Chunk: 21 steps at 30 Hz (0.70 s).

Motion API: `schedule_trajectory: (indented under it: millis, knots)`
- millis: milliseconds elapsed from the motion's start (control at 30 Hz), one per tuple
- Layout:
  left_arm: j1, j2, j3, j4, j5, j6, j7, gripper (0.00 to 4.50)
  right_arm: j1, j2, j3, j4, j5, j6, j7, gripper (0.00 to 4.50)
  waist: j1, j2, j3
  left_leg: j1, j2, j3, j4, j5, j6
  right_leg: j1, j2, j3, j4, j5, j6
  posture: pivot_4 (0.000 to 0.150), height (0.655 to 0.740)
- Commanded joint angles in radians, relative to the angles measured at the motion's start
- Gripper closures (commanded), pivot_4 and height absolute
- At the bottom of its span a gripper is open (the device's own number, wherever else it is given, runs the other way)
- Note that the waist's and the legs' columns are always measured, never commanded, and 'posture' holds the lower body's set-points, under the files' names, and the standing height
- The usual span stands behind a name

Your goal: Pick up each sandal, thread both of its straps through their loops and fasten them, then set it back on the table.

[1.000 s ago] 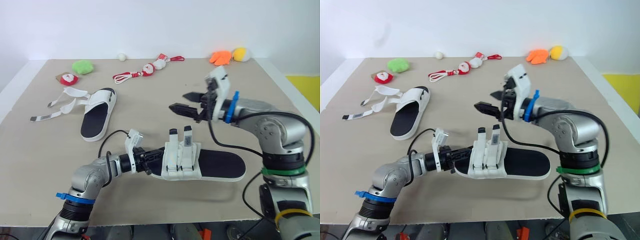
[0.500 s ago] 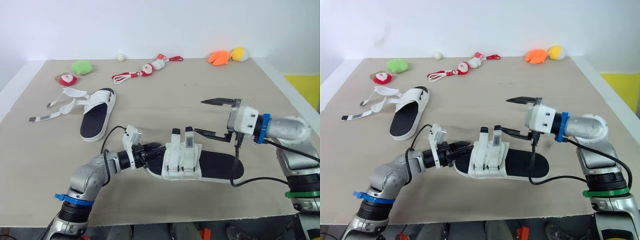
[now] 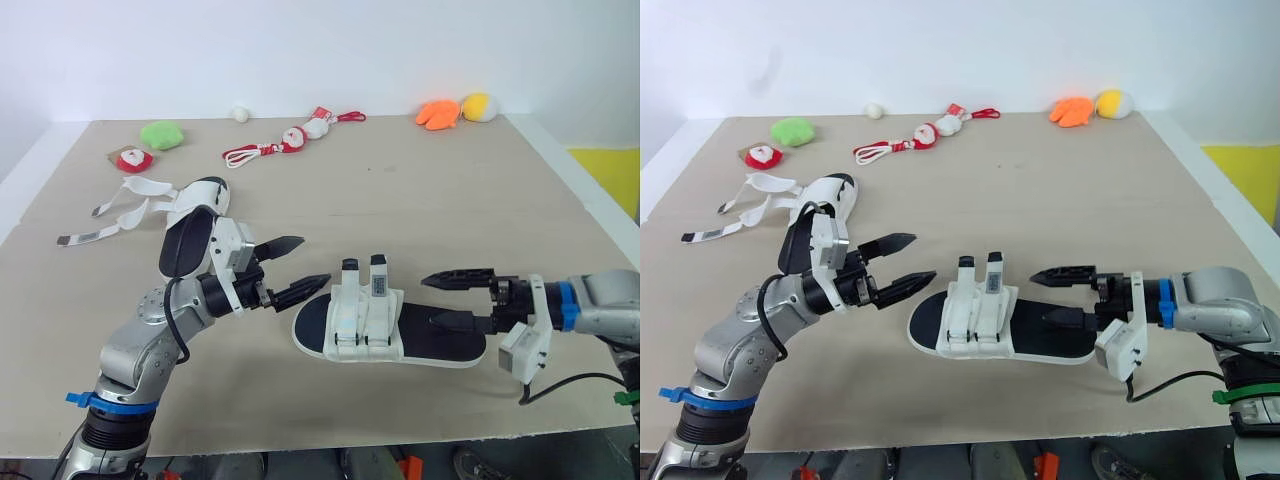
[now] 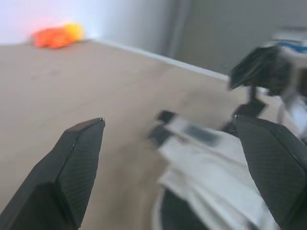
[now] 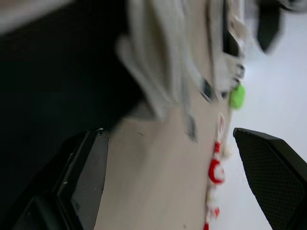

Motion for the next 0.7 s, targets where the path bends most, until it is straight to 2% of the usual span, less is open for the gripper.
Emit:
schedule_trajectory:
  millis: [33, 300, 633, 700]
  knots:
    - [-0.003, 0.032, -0.030, -0.056, -0.005, -0.033, -0.064, 0.06, 0.022, -0.004, 0.004, -0.062, -0.030, -0.010, -0.071, 0.00, -0.002, 0.000, 0.000, 0.000, 0.000, 0.000, 0.001, 0.000, 0.000, 0.000, 0.000, 0.000, 0.000, 0.000, -0.001, 0.150, 0.7400]
    - [-0.033, 0.046, -0.049, -0.012, 0.004, -0.036, -0.098, 0.06, 0.060, 0.108, 0.016, -0.189, -0.168, 0.078, -0.196, 0.00, -0.001, 0.000, 0.000, 0.009, 0.001, 0.001, 0.003, 0.000, 0.001, 0.009, 0.001, 0.001, 0.001, 0.001, -0.001, 0.150, 0.7400]
    - [-0.028, 0.040, -0.047, -0.014, 0.005, -0.033, -0.086, 0.06, 0.009, 0.186, 0.008, -0.187, -0.353, 0.108, -0.360, 0.00, -0.002, 0.000, 0.000, 0.011, 0.001, 0.001, 0.003, 0.000, 0.001, 0.010, 0.001, 0.001, 0.001, 0.001, -0.001, 0.150, 0.7400]
    - [-0.026, 0.040, -0.047, -0.015, 0.006, -0.033, -0.083, 0.00, 0.002, 0.191, 0.009, -0.179, -0.373, 0.103, -0.395, 0.56, -0.002, 0.000, 0.000, 0.011, 0.001, 0.001, 0.003, 0.000, 0.001, 0.010, 0.001, 0.001, 0.001, 0.001, -0.001, 0.150, 0.7400]
